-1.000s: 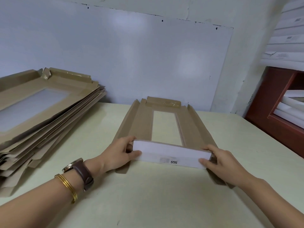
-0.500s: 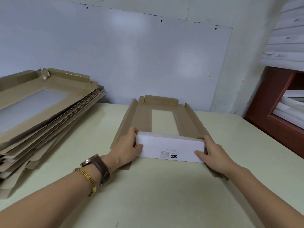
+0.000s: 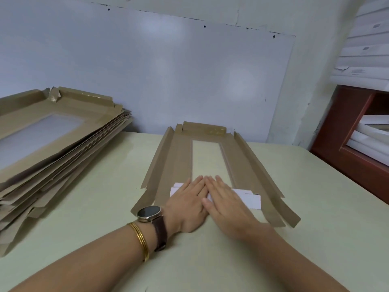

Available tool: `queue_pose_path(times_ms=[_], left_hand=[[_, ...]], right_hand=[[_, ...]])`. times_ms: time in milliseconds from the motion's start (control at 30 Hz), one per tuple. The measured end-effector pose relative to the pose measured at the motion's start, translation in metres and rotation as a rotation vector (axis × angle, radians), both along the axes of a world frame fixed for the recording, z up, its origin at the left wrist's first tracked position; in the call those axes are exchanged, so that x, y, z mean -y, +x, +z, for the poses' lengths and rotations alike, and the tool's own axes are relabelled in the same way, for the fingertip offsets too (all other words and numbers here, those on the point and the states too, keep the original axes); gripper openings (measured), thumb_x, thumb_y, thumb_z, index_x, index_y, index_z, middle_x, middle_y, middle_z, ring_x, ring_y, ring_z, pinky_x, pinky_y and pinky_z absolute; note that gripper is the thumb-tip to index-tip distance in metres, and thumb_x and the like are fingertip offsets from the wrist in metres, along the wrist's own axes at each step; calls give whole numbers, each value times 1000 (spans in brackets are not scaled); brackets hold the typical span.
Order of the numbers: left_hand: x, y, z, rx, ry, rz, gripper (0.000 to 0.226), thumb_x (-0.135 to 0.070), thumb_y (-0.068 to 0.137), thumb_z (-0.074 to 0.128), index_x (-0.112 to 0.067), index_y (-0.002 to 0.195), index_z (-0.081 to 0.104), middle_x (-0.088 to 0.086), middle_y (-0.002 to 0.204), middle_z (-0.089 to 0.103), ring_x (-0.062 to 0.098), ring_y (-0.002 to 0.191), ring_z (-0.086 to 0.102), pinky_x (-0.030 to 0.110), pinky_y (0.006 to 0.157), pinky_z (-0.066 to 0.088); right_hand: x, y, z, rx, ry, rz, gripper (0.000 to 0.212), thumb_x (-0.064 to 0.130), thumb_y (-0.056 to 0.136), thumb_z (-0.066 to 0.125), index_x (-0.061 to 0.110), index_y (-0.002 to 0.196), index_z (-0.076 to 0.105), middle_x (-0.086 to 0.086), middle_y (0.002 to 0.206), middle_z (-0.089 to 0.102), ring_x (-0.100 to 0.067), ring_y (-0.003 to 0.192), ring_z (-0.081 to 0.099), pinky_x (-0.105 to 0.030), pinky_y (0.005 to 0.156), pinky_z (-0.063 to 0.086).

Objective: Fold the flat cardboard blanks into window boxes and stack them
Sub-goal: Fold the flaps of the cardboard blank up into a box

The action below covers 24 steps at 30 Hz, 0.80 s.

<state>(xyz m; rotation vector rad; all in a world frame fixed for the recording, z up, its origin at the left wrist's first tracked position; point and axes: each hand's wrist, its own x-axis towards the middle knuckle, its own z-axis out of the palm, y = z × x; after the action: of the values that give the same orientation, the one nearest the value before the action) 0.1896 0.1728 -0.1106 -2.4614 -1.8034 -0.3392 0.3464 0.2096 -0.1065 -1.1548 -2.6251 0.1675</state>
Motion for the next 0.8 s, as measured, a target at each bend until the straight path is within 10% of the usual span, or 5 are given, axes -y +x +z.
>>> queue_pose_path(times_ms=[800], left_hand=[[5, -22, 10, 60, -407, 314, 83, -60, 97, 13, -1, 150, -11, 12, 159, -17, 21, 147, -17, 34, 120, -8]], right_hand=[[-24, 51, 8, 202, -288, -155, 75, 59, 98, 13, 12, 155, 1, 1, 163, 0, -10, 149, -5, -33, 122, 4]])
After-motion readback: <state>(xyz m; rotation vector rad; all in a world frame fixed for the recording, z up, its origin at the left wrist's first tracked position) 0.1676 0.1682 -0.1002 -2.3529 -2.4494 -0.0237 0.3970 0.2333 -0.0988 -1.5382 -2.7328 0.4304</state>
